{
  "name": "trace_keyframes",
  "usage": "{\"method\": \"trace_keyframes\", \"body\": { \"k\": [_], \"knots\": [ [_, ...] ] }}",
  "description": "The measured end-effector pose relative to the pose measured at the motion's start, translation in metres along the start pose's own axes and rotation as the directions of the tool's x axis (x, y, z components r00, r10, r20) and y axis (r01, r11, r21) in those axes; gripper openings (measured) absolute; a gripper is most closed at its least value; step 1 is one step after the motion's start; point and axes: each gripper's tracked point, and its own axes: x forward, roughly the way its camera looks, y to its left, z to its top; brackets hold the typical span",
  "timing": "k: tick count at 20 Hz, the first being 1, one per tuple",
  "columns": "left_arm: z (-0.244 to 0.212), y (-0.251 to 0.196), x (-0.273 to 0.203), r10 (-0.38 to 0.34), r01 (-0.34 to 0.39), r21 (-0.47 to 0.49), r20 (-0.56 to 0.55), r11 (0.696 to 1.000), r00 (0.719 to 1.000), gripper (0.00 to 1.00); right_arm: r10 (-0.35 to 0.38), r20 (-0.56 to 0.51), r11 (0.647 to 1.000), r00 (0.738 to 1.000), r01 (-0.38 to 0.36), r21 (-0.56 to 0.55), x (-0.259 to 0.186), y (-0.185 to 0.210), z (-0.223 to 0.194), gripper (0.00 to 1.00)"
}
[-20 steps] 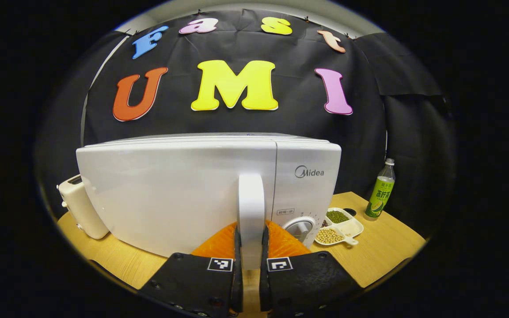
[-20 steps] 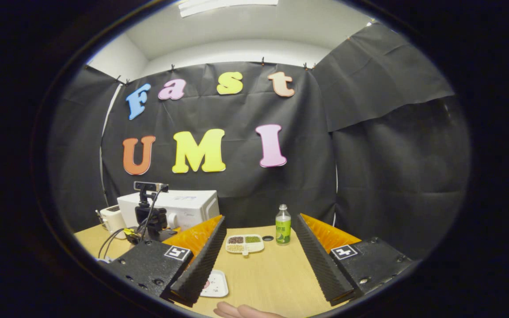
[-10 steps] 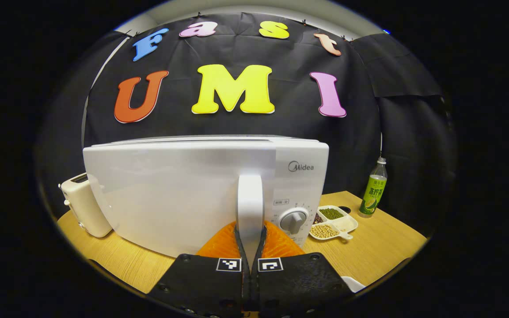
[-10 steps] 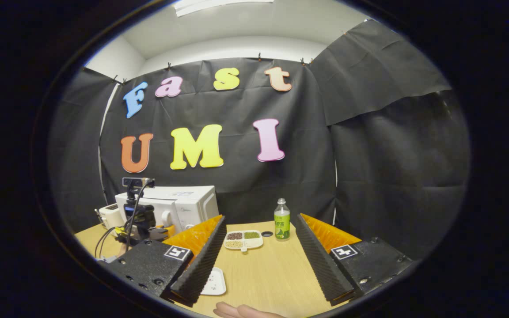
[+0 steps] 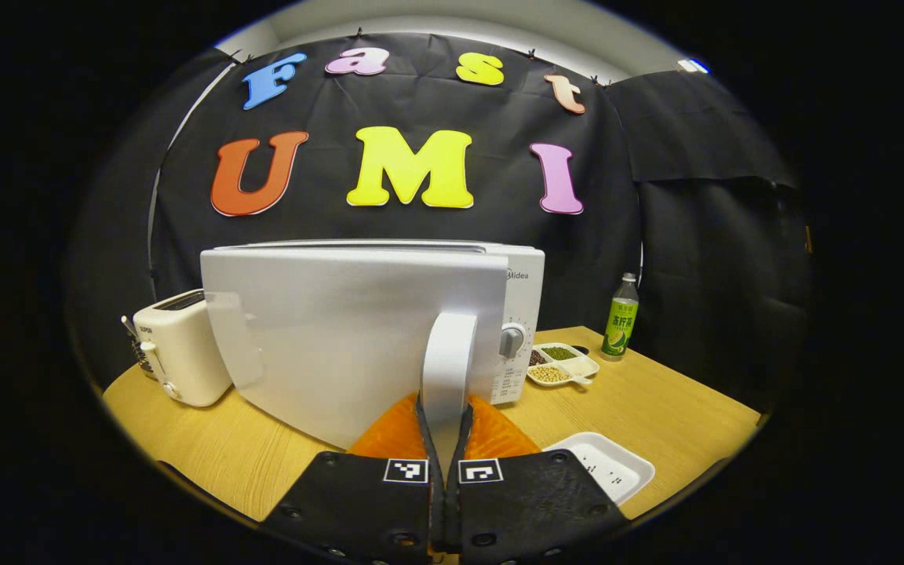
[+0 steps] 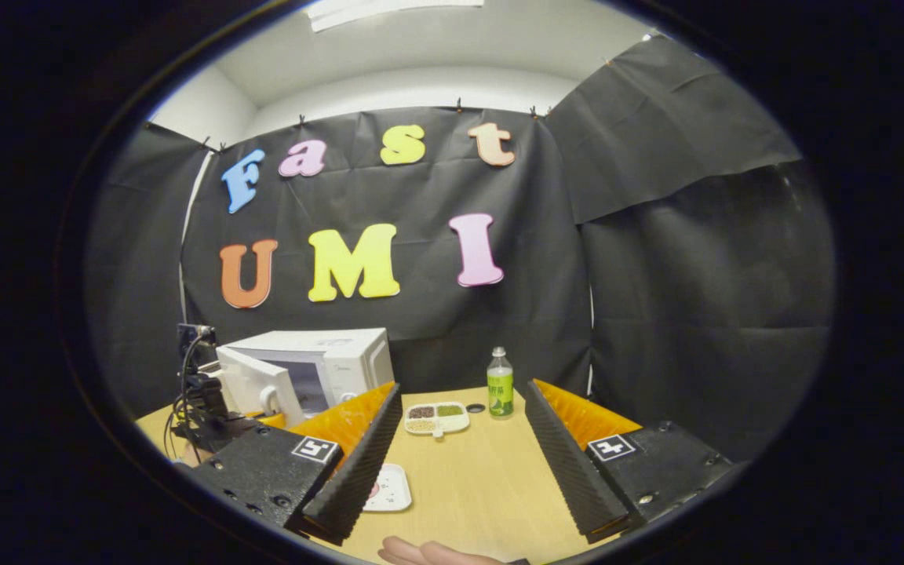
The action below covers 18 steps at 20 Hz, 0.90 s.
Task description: Open the microwave oven with the left hand, put the food in, and close the microwave oven.
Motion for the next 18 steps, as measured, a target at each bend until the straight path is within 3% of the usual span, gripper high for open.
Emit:
{"method": "trace_keyframes", "body": {
  "k": [1,2,7,8,11,13,15,16,17,18],
  "knots": [
    [-0.002,0.004,-0.009,-0.004,0.004,-0.002,0.0,1.0,1.0,0.0,0.004,0.008,1.0,1.0,-0.004,-0.001,-0.008,0.003,0.002,0.91],
    [-0.003,0.009,-0.018,-0.008,0.008,-0.001,-0.002,1.0,1.0,0.0,0.009,0.015,1.0,1.0,-0.009,-0.002,-0.015,0.007,0.004,1.0],
    [-0.012,0.039,-0.066,-0.007,0.007,0.014,-0.002,1.0,1.0,0.0,0.031,0.038,1.0,0.999,-0.031,-0.005,-0.043,0.022,0.009,1.0],
    [-0.014,0.046,-0.074,0.001,-0.001,0.018,-0.003,1.0,1.0,0.04,0.037,0.042,0.999,0.998,-0.037,-0.007,-0.049,0.025,0.009,1.0],
    [-0.019,0.072,-0.1,0.036,-0.036,0.034,-0.008,0.999,0.999,0.05,0.049,0.051,0.999,0.998,-0.048,-0.015,-0.063,0.035,0.01,1.0],
    [-0.022,0.089,-0.117,0.062,-0.062,0.05,-0.01,0.997,0.998,0.15,0.063,0.055,0.998,0.997,-0.062,-0.019,-0.071,0.042,0.01,1.0],
    [-0.026,0.116,-0.138,0.125,-0.124,0.071,-0.017,0.99,0.992,0.17,0.074,0.053,0.997,0.996,-0.072,-0.029,-0.076,0.046,0.008,1.0],
    [-0.029,0.131,-0.148,0.166,-0.164,0.071,-0.025,0.984,0.986,0.37,0.079,0.05,0.996,0.996,-0.078,-0.033,-0.077,0.048,0.007,0.91],
    [-0.03,0.146,-0.16,0.209,-0.207,0.059,-0.033,0.977,0.977,0.57,0.084,0.051,0.996,0.995,-0.083,-0.032,-0.08,0.05,0.007,1.0],
    [-0.031,0.159,-0.172,0.251,-0.249,0.039,-0.041,0.968,0.967,0.91,0.089,0.055,0.996,0.995,-0.087,-0.031,-0.083,0.051,0.007,1.0]
  ]
}}
